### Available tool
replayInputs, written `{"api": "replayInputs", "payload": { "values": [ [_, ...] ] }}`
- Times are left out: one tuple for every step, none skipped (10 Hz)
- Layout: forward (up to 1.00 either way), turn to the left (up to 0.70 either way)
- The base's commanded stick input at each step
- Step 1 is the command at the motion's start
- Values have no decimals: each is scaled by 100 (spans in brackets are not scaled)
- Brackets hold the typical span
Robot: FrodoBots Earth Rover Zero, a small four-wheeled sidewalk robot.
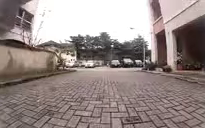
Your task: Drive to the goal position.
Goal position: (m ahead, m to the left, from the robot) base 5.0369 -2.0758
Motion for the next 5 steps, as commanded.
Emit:
{"api": "replayInputs", "payload": {
  "values": [
    [70,0],
    [70,0],
    [70,0],
    [70,0],
    [70,0]
  ]
}}
